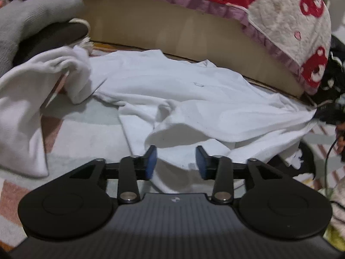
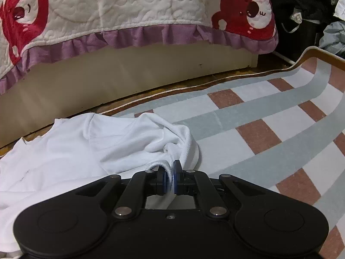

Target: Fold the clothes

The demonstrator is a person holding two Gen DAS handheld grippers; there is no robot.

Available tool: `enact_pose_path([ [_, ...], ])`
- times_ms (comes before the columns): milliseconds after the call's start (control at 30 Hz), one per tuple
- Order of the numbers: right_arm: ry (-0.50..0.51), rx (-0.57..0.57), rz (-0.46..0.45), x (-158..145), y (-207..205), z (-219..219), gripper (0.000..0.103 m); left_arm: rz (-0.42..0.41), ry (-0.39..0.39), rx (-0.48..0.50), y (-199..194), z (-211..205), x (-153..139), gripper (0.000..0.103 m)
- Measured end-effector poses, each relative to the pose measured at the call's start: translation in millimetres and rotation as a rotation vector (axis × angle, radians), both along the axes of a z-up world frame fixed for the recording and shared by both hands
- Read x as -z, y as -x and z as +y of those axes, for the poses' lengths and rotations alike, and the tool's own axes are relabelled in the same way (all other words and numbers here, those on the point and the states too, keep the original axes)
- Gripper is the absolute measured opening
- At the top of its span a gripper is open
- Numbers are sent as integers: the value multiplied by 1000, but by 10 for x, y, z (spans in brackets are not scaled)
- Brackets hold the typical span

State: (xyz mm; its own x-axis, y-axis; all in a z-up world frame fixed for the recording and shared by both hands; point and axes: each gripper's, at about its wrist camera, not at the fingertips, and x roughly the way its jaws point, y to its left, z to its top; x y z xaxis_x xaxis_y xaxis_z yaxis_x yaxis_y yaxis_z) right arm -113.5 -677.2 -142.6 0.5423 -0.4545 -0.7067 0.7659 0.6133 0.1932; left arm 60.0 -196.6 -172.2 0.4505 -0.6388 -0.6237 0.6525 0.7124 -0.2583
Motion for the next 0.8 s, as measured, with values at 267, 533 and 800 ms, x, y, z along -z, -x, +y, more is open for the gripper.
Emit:
enact_pose_path([
  [267,-130,33,-12,164,55,-127,6,109,65,-88,-328,-169,292,64],
  [533,-312,-80,-56,461,-126,-129,14,38,19,-47,-313,-365,320,8],
  [800,-118,-162,-197,13,2,206,6,-186,38,-119,-20,-63,-434,6],
])
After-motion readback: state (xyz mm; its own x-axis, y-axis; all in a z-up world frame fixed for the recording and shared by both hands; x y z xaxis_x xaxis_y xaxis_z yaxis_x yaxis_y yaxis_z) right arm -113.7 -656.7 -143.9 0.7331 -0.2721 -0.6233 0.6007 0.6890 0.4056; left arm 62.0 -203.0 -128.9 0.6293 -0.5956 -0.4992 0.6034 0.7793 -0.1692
